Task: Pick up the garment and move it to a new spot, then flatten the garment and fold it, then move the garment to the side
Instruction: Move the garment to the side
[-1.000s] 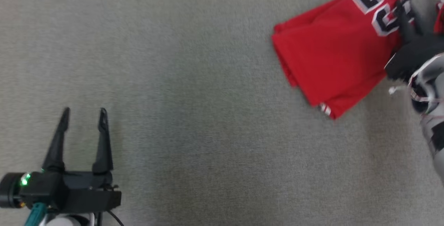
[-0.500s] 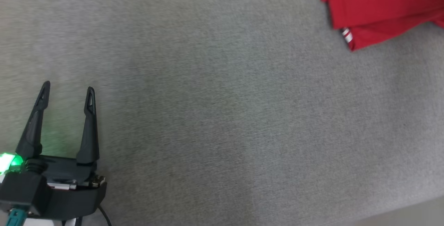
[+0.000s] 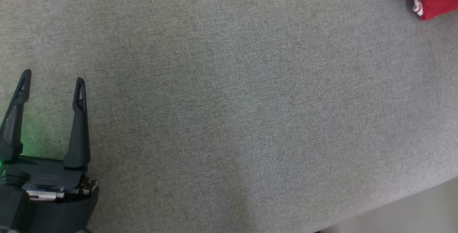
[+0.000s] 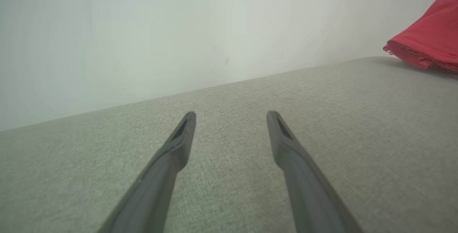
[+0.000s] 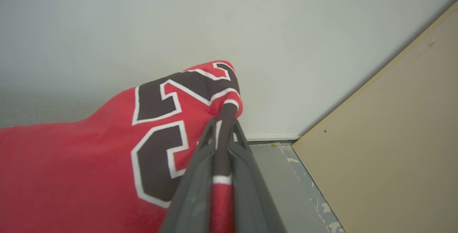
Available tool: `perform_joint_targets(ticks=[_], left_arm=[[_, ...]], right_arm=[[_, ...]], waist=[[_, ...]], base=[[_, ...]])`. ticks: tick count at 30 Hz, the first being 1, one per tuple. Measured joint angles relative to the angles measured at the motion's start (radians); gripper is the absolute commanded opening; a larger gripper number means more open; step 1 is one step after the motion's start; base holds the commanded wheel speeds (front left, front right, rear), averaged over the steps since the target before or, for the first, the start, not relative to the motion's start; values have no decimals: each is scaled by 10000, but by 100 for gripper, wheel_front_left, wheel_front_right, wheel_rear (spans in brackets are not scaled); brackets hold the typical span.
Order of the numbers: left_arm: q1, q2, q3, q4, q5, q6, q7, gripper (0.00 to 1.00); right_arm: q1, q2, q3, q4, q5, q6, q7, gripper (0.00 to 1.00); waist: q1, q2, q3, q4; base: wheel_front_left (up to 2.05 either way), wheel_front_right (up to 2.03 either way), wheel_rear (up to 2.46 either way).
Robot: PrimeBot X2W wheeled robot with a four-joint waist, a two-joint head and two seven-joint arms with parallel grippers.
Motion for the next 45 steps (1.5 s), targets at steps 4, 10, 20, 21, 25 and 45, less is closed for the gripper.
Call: perform_joint_targets(ticks=[4,10,20,21,25,45], left_arm=[[83,54,42,-232,0,21,35,100],[147,146,111,-313,-4,104,96,100],[208,194,121,-132,-81,217,90,100],[215,182,111,-54,-90,242,71,100],[257,42,86,324,-180,357,-138,100],[1771,-1110,466,2560,-886,796,-688,100]], right_arm=[[-306,-201,67,276,-69,0,-86,0],[-540,-130,186,616,-105,0,-357,100],[-638,2,316,976,-320,0,-894,100],[-649,25,318,957,-320,0,-965,100],[-630,213,347,734,-316,0,-1131,100],[3654,2010,-280,-2621,-483,-2,-1306,100]], waist=[[-1,-1,118,-76],[-2,-1,231,-233],[-1,-1,21,-287],[-1,-1,-26,-272],[-1,-1,-293,-179],[-3,-4,-3174,807]], base=[[0,0,0],[0,0,0],[0,0,0],[0,0,0],[0,0,0],[0,0,0]])
